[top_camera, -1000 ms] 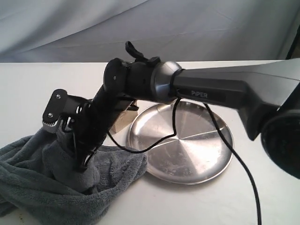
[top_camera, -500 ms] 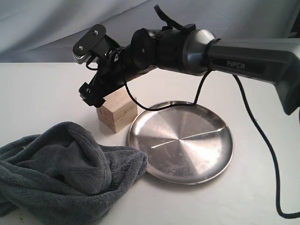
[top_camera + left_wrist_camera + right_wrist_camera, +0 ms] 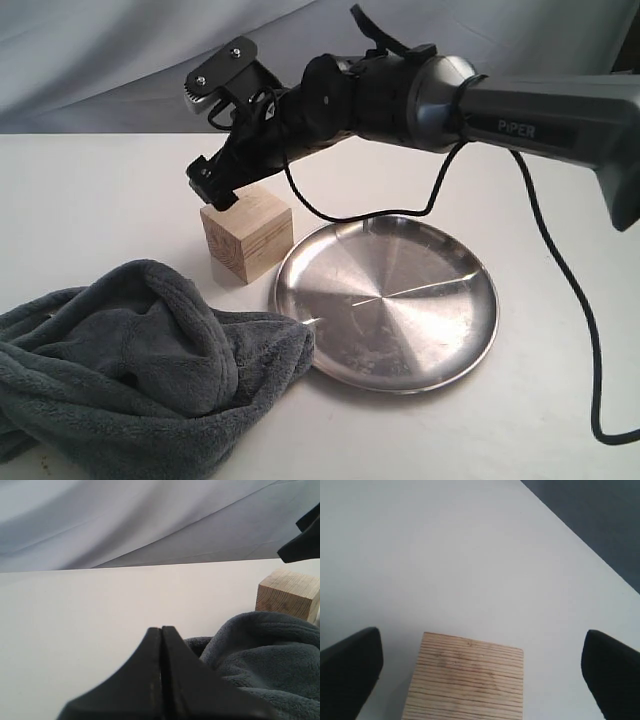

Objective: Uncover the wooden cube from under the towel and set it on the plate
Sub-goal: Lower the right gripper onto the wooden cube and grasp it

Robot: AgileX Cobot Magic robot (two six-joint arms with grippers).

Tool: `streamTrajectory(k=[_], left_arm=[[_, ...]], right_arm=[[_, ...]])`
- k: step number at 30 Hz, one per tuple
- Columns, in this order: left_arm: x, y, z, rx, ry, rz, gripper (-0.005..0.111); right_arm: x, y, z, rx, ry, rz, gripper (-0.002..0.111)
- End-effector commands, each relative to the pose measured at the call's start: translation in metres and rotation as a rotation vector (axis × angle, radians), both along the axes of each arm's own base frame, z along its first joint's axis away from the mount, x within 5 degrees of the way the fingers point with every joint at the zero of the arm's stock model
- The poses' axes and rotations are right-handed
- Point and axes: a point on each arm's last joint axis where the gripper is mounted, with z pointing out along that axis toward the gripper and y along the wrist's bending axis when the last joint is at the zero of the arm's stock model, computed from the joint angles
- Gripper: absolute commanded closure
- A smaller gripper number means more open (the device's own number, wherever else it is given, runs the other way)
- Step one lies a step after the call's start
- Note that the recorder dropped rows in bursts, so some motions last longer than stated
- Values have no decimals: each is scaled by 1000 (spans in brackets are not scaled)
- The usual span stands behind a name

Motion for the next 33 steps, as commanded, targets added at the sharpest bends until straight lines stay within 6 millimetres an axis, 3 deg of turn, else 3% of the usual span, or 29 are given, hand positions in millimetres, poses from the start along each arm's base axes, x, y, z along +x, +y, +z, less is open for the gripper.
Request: streamTrajectory(k=[1,17,24,27,30,33], left_arm=[[0,0,-1,-4,-4,-4,107],[0,0,-1,-2,-4,-5,107],[0,0,-1,-2,-4,-5,107],[0,0,-1,-4,-4,-4,107],[0,0,-1,-4,-4,-4,107],[0,0,-1,-4,-4,-4,107]], right_arm=[[3,1,-22,-16,60,-13,3],[6,3,-64,-65,116,-9,3],[6,3,-65,-66,121,-9,5],[5,3,-66,-74,134,-5,17],[4,3,-67,-80,145,-2,36],[4,3,-67,-80,145,-2,63]])
